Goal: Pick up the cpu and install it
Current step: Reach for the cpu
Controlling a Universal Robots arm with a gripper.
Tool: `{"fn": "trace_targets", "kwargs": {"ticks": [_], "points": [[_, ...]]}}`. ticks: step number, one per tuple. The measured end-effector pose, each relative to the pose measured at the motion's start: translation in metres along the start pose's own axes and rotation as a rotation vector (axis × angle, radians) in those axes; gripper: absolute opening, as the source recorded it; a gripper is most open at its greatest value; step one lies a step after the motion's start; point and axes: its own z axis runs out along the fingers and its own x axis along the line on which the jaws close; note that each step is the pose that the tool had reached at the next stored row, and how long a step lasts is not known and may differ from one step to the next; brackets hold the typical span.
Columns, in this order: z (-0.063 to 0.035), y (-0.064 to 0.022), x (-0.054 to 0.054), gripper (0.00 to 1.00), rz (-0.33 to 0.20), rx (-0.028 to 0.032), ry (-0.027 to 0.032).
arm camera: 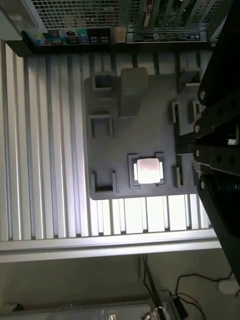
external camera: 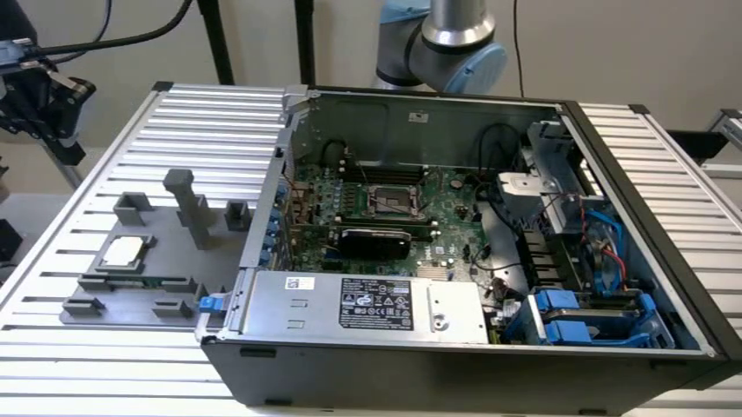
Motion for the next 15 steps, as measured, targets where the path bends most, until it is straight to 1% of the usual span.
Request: {"fn": "trace_targets", "kwargs": {"ticks": [3,6,8,10,15], "points": [[0.0038,0.0016,0.0054,0.11,0.000,0.0007,-0.0002],[0.0066,0.0037,0.0081,0.11,0.000,0.0034,0.0007],[0.0082,0.0041,0.0084,0.11,0.000,0.0053,0.0038],[0.0084,0.0041,0.0085,0.11,0.000,0.0059,0.0075],[0.0084,0.0041,0.0084,0.11,0.000,0.0058,0.0075]]}}
